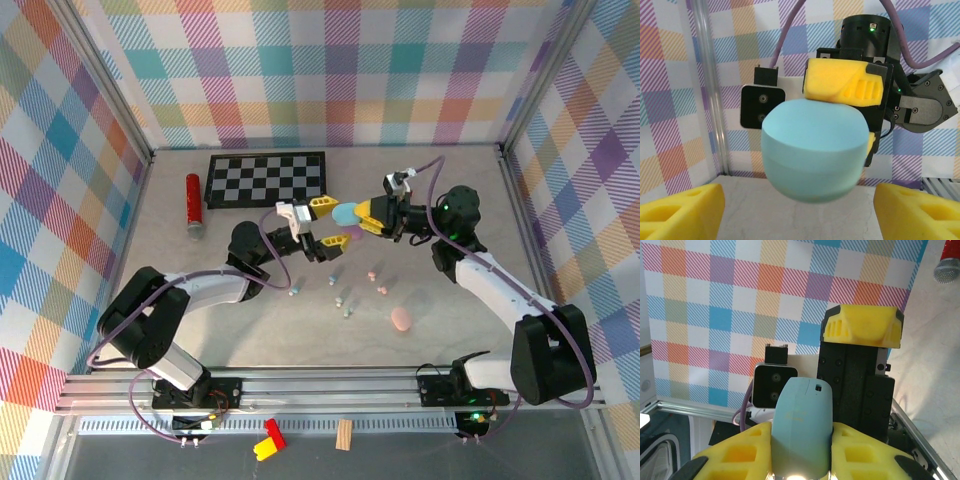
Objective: Insert wireless bluetooth earbuds into charging case
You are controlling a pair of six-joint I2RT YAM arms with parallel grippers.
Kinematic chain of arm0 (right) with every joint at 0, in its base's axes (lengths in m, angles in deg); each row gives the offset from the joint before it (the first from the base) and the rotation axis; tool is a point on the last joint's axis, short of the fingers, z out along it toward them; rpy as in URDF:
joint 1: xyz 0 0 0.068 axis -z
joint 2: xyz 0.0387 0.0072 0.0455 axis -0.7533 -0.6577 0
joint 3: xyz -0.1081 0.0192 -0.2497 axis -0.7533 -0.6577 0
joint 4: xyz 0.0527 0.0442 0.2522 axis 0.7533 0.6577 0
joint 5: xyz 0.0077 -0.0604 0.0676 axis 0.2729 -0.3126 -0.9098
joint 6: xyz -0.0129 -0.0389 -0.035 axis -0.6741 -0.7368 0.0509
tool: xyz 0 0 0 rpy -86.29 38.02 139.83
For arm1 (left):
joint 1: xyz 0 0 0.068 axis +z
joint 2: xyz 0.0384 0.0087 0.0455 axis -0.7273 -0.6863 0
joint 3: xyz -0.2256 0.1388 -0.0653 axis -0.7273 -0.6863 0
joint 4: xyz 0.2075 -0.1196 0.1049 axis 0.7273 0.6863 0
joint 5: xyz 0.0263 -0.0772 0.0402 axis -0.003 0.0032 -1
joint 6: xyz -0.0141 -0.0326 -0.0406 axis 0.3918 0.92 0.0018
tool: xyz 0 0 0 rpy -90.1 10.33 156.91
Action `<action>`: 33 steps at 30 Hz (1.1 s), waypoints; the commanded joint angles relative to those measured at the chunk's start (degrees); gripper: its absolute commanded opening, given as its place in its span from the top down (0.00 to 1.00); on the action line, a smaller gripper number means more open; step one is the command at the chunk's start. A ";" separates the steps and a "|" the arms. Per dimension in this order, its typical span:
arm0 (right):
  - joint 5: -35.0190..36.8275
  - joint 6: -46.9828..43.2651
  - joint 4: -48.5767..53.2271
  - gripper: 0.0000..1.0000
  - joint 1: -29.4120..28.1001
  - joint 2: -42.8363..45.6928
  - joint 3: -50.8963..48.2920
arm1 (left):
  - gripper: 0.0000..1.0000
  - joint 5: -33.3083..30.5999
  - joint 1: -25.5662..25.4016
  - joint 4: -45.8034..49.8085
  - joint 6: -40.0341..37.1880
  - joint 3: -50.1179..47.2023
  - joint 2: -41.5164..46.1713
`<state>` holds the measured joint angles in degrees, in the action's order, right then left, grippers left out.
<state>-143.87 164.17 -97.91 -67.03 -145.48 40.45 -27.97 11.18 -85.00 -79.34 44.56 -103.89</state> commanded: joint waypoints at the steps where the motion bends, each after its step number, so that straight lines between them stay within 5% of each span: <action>1: 0.20 1.57 -5.08 0.93 -0.52 0.83 -0.74 | 0.25 3.12 -0.18 -3.46 2.30 2.33 -0.92; 33: 0.03 -3.70 1.42 0.93 -0.78 1.08 -0.21 | 0.55 6.20 -0.54 -3.41 4.82 4.68 -1.63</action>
<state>-143.50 162.42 -96.34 -67.49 -145.48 39.91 -23.40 11.11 -85.17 -75.25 47.46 -105.03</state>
